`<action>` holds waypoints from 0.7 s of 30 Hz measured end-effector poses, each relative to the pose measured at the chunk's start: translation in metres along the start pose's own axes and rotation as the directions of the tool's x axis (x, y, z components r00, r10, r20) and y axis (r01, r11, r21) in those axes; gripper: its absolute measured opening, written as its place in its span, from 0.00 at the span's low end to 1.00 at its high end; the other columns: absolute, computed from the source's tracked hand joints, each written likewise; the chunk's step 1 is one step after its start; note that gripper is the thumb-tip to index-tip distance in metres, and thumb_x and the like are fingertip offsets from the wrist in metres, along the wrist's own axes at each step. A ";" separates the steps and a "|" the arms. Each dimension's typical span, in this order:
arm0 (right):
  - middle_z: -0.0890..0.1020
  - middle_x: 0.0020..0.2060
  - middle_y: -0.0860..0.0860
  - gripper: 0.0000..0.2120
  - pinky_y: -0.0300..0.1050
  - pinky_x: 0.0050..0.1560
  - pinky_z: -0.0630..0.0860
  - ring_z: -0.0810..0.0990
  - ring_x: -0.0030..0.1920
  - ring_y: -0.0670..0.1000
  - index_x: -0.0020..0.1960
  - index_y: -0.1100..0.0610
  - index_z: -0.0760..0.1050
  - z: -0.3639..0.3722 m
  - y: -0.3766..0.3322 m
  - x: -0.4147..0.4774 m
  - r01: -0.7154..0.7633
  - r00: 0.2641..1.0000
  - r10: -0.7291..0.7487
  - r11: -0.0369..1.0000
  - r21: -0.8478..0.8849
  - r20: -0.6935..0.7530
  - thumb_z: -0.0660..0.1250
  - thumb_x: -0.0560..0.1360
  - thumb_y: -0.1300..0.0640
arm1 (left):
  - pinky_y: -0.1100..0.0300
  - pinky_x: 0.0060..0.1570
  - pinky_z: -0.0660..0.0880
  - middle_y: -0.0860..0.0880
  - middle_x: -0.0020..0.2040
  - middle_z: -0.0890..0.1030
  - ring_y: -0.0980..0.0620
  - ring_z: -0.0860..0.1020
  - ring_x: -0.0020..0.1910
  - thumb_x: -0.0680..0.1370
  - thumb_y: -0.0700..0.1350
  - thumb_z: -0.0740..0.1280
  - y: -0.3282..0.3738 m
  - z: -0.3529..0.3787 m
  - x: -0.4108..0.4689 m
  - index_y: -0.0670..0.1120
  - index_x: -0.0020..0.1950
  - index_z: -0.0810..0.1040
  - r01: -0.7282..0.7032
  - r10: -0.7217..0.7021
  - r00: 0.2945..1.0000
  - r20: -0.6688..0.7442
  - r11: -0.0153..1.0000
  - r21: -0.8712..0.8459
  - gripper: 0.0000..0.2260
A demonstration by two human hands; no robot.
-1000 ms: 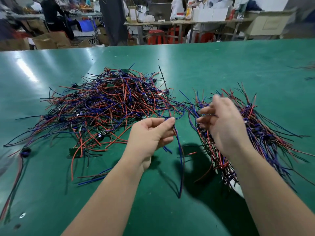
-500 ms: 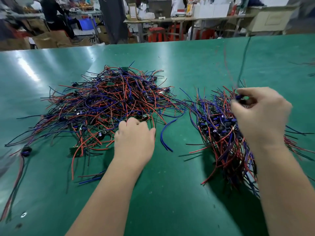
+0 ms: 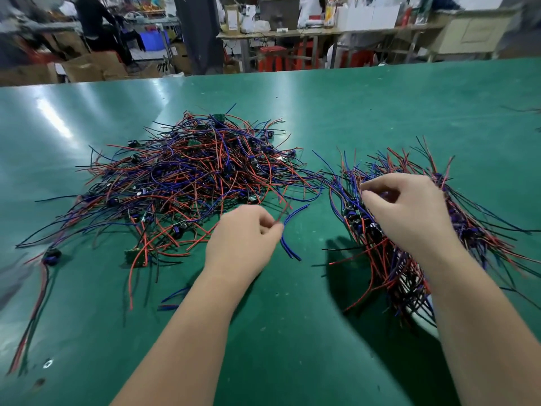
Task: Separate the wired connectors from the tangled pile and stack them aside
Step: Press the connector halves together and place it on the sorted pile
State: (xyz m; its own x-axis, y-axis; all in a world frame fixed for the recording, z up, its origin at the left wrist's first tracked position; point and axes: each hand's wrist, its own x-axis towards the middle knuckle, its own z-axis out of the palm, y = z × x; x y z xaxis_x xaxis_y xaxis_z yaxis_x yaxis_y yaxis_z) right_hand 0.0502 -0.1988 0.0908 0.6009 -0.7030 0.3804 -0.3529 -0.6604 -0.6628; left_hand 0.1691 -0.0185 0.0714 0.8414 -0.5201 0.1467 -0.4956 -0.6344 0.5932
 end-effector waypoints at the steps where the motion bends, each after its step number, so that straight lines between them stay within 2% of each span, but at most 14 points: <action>1: 0.79 0.30 0.40 0.06 0.23 0.33 0.66 0.75 0.30 0.33 0.42 0.51 0.83 0.002 -0.004 -0.002 0.001 0.999 -0.005 0.998 0.064 0.051 0.69 0.71 0.59 | 0.65 0.35 0.71 0.55 0.33 0.81 0.59 0.77 0.33 0.74 0.53 0.70 0.003 -0.001 0.001 0.50 0.38 0.81 0.000 -0.008 0.999 -0.047 0.984 -0.178 0.08; 3: 0.83 0.30 0.45 0.07 0.30 0.35 0.72 0.77 0.29 0.38 0.40 0.50 0.83 0.006 -0.012 -0.007 -0.030 0.977 -0.028 0.964 0.266 0.211 0.70 0.72 0.60 | 0.67 0.28 0.69 0.52 0.30 0.82 0.60 0.72 0.25 0.73 0.51 0.73 0.010 -0.004 0.002 0.47 0.36 0.82 0.017 -0.067 0.995 -0.069 0.826 -0.563 0.10; 5: 0.85 0.33 0.51 0.05 0.39 0.34 0.75 0.78 0.29 0.44 0.40 0.51 0.83 0.010 -0.022 -0.014 -0.114 0.918 -0.097 0.864 0.490 0.386 0.72 0.72 0.61 | 0.68 0.21 0.66 0.52 0.28 0.80 0.60 0.71 0.22 0.72 0.50 0.74 0.016 -0.006 0.001 0.46 0.36 0.80 0.068 -0.128 0.992 -0.019 0.640 -0.765 0.10; 7: 0.85 0.34 0.53 0.02 0.37 0.32 0.74 0.78 0.29 0.46 0.42 0.53 0.83 0.014 -0.029 -0.021 -0.165 0.857 -0.195 0.773 0.613 0.477 0.74 0.69 0.57 | 0.69 0.18 0.65 0.53 0.26 0.78 0.60 0.73 0.21 0.71 0.49 0.75 0.018 -0.004 -0.001 0.46 0.37 0.79 0.079 -0.140 0.990 -0.008 0.607 -0.791 0.09; 8: 0.85 0.34 0.53 0.06 0.36 0.31 0.73 0.79 0.29 0.46 0.43 0.54 0.83 0.015 -0.031 -0.024 -0.162 0.841 -0.230 0.758 0.632 0.491 0.75 0.66 0.54 | 0.68 0.18 0.66 0.53 0.25 0.78 0.59 0.74 0.22 0.70 0.50 0.75 0.018 -0.002 -0.002 0.45 0.38 0.78 0.071 -0.133 0.991 -0.015 0.624 -0.779 0.10; 11: 0.83 0.31 0.50 0.13 0.39 0.35 0.75 0.78 0.32 0.46 0.41 0.55 0.81 0.019 -0.036 -0.028 -0.096 0.830 -0.271 0.791 0.604 0.487 0.76 0.60 0.51 | 0.65 0.19 0.69 0.49 0.29 0.77 0.55 0.76 0.24 0.68 0.51 0.76 0.020 0.005 -0.005 0.43 0.37 0.77 0.013 -0.082 0.994 -0.066 0.717 -0.697 0.13; 12: 0.83 0.32 0.50 0.14 0.44 0.38 0.75 0.78 0.34 0.46 0.40 0.56 0.81 0.020 -0.036 -0.029 -0.087 0.833 -0.263 0.807 0.585 0.486 0.76 0.59 0.50 | 0.65 0.20 0.70 0.48 0.30 0.77 0.56 0.75 0.23 0.68 0.51 0.76 0.020 0.007 -0.006 0.43 0.36 0.77 -0.013 -0.062 0.994 -0.086 0.733 -0.680 0.14; 14: 0.83 0.33 0.52 0.13 0.48 0.39 0.75 0.77 0.35 0.48 0.39 0.57 0.81 0.020 -0.036 -0.029 -0.080 0.838 -0.245 0.829 0.554 0.488 0.78 0.59 0.51 | 0.64 0.24 0.73 0.49 0.29 0.76 0.57 0.74 0.25 0.69 0.54 0.74 0.023 0.008 -0.008 0.44 0.35 0.76 -0.049 -0.030 0.994 -0.105 0.742 -0.669 0.15; 16: 0.83 0.32 0.52 0.08 0.44 0.37 0.75 0.77 0.34 0.48 0.39 0.57 0.81 0.021 -0.034 -0.027 -0.096 0.856 -0.218 0.824 0.559 0.468 0.78 0.63 0.58 | 0.61 0.27 0.76 0.51 0.28 0.78 0.54 0.77 0.27 0.70 0.57 0.69 0.027 0.006 -0.008 0.43 0.37 0.77 -0.005 -0.048 0.998 -0.047 0.643 -0.766 0.16; 18: 0.83 0.32 0.53 0.05 0.40 0.36 0.76 0.78 0.33 0.49 0.39 0.58 0.81 0.020 -0.033 -0.024 -0.163 0.886 -0.170 0.758 0.632 0.432 0.75 0.66 0.66 | 0.63 0.27 0.76 0.52 0.29 0.79 0.54 0.80 0.28 0.75 0.52 0.67 0.030 0.004 -0.007 0.42 0.41 0.78 0.077 -0.086 0.996 0.040 0.493 -0.866 0.13; 21: 0.83 0.33 0.52 0.03 0.36 0.34 0.77 0.82 0.34 0.50 0.35 0.57 0.82 0.018 -0.032 -0.021 -0.348 0.882 -0.087 0.543 0.764 0.463 0.74 0.61 0.62 | 0.62 0.31 0.78 0.51 0.34 0.82 0.55 0.81 0.32 0.75 0.47 0.70 0.029 0.001 -0.007 0.43 0.43 0.80 0.132 -0.049 0.991 0.124 0.458 -0.879 0.08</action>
State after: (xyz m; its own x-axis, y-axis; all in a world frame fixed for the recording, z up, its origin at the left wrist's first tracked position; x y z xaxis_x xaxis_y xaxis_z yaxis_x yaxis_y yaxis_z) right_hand 0.0616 -0.1578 0.0923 0.8930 -0.4402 0.0942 0.1472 0.0878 -0.9852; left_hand 0.1487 -0.0338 0.0866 0.8314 -0.5553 0.0185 0.0740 0.1436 0.9869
